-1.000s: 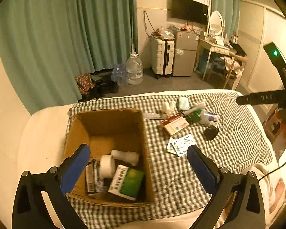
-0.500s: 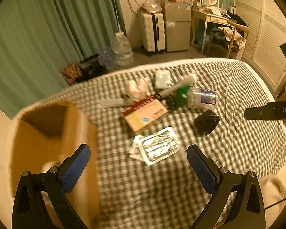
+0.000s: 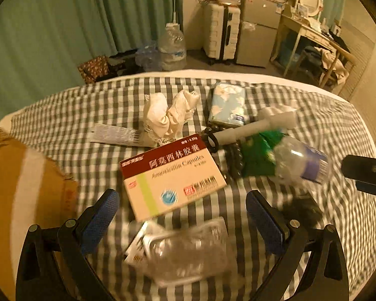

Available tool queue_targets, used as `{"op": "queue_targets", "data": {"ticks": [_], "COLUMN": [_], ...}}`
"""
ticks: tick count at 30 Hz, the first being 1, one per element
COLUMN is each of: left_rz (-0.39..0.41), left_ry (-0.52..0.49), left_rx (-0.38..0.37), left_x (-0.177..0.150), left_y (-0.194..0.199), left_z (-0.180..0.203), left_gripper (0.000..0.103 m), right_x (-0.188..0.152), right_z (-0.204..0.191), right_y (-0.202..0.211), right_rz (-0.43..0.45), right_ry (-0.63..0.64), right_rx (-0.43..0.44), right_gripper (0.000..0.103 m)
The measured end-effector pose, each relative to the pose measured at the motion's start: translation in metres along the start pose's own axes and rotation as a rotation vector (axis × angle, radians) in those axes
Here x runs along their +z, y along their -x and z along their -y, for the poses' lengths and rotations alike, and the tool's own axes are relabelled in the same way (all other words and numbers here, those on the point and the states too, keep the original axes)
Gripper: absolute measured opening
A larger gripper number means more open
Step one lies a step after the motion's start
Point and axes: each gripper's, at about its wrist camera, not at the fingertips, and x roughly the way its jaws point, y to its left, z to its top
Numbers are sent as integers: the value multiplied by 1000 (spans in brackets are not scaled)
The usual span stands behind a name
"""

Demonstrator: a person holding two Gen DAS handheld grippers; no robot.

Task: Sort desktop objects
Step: 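Grasp the Amoxicillin box with the left tool while the right tool grasps the clear floss jar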

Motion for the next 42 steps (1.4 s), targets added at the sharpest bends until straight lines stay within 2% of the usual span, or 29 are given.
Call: {"op": "queue_targets", "data": {"ticks": [3, 5, 9, 13, 17, 19, 21, 23, 25, 28, 30, 32, 34, 38, 42], "left_rz": [9, -17, -24, -23, -1, -2, 7, -3, -19, -44, -56, -61, -33, -25, -15], "left_ry": [62, 97, 102, 51, -8, -65, -140, -183, -176, -105, -76, -41, -29, -117, -248], "left_rx": [9, 13, 62, 120, 86, 68, 41, 28, 11, -34, -6, 11, 31, 57, 94], "left_x": [6, 10, 16, 19, 17, 14, 10, 6, 1, -8, -16, -20, -24, -30, -29], "left_y": [-19, -31, -52, -67, -68, -64, -55, -48, -42, -36, -34, -37, -36, -42, -55], "left_z": [-4, -5, -4, -2, -2, -1, 4, 6, 1, -14, -23, -33, -38, -34, -17], "left_gripper": [103, 103, 103, 103, 103, 98, 85, 80, 80, 83, 102, 102, 102, 103, 103], "right_x": [11, 18, 25, 29, 29, 27, 24, 20, 16, 9, 3, -5, -14, -13, -14], "right_z": [-4, -9, -22, -21, -11, -6, -5, -3, -1, 7, 12, 17, 20, 27, 35], "right_y": [-13, -26, -47, -71, -90, -93, -89, -81, -73, -53, -42, -32, -22, -15, -16], "right_rz": [-3, -21, -21, -45, -69, -75, -71, -67, -66, -54, -56, -61, -57, -62, -62], "right_ry": [9, 22, 57, 20, -18, -31, -19, -6, 13, 12, 9, 16, 35, 47, 53], "right_rx": [0, -22, -66, -103, -141, -105, -105, -124, -134, -136, -121, -126, -133, -129, -121], "right_gripper": [95, 96, 96, 97, 95, 93, 93, 92, 92, 92, 93, 93, 93, 93, 93]}}
